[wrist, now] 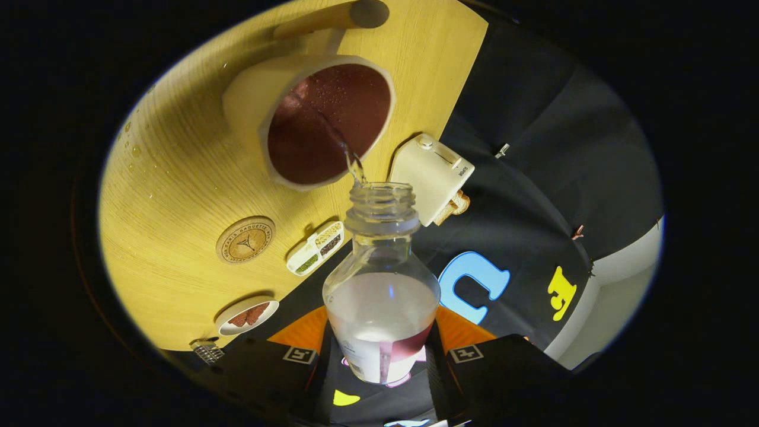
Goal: Take the bottle from table, then pour the juice into the cup, finally place the bottle on the coaster
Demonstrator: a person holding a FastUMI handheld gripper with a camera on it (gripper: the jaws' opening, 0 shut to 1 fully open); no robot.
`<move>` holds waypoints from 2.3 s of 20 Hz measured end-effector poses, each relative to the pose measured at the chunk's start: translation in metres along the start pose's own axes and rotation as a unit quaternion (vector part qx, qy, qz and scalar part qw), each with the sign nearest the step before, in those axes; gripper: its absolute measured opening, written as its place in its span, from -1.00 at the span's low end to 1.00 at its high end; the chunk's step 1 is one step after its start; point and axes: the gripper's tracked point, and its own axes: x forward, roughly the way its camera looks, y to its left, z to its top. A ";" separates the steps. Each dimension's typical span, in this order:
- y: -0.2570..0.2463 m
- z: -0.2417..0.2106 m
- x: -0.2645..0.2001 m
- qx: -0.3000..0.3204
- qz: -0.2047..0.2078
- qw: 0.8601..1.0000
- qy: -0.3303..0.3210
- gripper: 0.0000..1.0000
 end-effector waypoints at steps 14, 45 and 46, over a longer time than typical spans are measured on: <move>-0.020 -0.003 0.009 -0.045 -0.025 0.998 -0.019 0.32; -0.019 0.002 0.005 -0.038 -0.027 0.999 -0.029 0.32; -0.018 0.003 0.006 -0.031 -0.027 0.999 -0.029 0.32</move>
